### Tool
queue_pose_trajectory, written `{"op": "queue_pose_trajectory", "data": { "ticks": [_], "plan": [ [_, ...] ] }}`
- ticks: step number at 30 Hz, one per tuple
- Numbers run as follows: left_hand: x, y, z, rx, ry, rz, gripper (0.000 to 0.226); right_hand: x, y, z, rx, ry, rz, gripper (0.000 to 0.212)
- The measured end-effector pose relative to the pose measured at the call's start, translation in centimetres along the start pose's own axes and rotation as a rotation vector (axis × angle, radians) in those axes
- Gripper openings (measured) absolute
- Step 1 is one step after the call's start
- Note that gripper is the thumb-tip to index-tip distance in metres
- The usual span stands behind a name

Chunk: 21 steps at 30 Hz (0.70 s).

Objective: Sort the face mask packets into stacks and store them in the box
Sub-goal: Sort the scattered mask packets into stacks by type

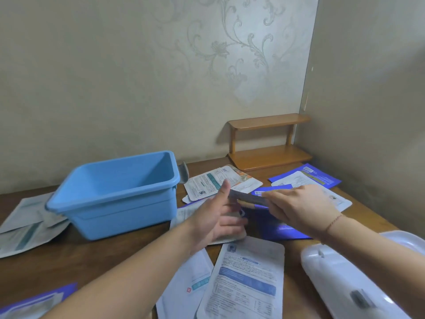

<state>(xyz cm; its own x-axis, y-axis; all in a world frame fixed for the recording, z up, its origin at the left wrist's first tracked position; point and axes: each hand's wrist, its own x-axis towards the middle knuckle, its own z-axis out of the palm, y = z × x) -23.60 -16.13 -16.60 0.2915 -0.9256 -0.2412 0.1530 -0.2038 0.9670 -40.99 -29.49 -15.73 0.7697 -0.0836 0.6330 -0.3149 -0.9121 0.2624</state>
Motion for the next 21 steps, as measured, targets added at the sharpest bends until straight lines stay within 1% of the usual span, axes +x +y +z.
{"op": "queue_pose_trajectory", "data": {
  "ticks": [1, 2, 4, 6, 7, 9, 10, 11, 13, 14, 15, 17, 18, 19, 21],
  "plan": [
    [-0.5, 0.2, 0.4, -0.170, -0.107, -0.026, 0.082, 0.4, -1.3, -0.3, -0.008, 0.015, -0.006, 0.022],
    [-0.9, 0.3, 0.7, -0.280, -0.152, -0.034, 0.082, 0.6, -2.9, -0.4, -0.007, 0.001, -0.018, 0.016],
    [-1.5, 0.4, 1.5, -0.383, -0.097, -0.089, 0.071, 0.7, -6.2, -0.3, -0.021, -0.085, -0.050, 0.007],
    [-2.0, 0.1, 1.6, -0.468, -0.021, -0.180, 0.060, 1.0, -8.9, -0.9, -0.039, -0.177, -0.030, 0.008],
    [-2.1, -0.1, 1.5, -0.486, 0.018, -0.216, 0.053, 1.2, -9.9, -1.7, -0.014, -0.234, 0.040, 0.018],
    [-2.8, -0.5, 1.0, -0.468, 0.053, -0.215, 0.039, 1.9, -10.7, -3.3, 0.097, -0.282, 0.260, 0.054],
    [-3.5, -0.5, 0.8, -0.445, 0.049, -0.193, 0.035, 2.3, -10.3, -4.1, 0.204, -0.276, 0.389, 0.065],
    [-4.1, -0.6, 0.5, -0.437, 0.043, -0.166, 0.035, 2.5, -9.6, -4.5, 0.342, -0.237, 0.501, 0.068],
    [-5.5, -0.5, -0.1, -0.458, 0.036, -0.105, 0.035, 2.9, -8.0, -4.6, 0.517, -0.133, 0.675, 0.058],
    [-6.1, -0.5, -0.5, -0.465, 0.032, -0.077, 0.034, 3.0, -7.2, -4.4, 0.598, -0.168, 0.756, 0.053],
    [-6.5, -0.5, -0.8, -0.462, 0.027, -0.054, 0.033, 3.1, -6.6, -4.2, 0.756, -0.271, 0.872, 0.049],
    [-7.4, -0.5, -1.6, -0.431, 0.037, -0.032, 0.033, 3.2, -6.6, -3.7, 1.259, -0.510, 1.079, 0.037],
    [-7.9, -0.5, -2.1, -0.404, 0.058, -0.029, 0.032, 3.3, -7.1, -3.6, 1.414, -0.575, 1.107, 0.031],
    [-8.5, -0.4, -2.4, -0.376, 0.077, -0.029, 0.032, 3.5, -7.5, -3.7, 1.501, -0.609, 1.091, 0.025],
    [-9.9, -0.1, -3.2, -0.299, 0.107, -0.013, 0.030, 4.0, -8.5, -3.3, 1.587, -0.612, 1.078, 0.017]
  ]
}}
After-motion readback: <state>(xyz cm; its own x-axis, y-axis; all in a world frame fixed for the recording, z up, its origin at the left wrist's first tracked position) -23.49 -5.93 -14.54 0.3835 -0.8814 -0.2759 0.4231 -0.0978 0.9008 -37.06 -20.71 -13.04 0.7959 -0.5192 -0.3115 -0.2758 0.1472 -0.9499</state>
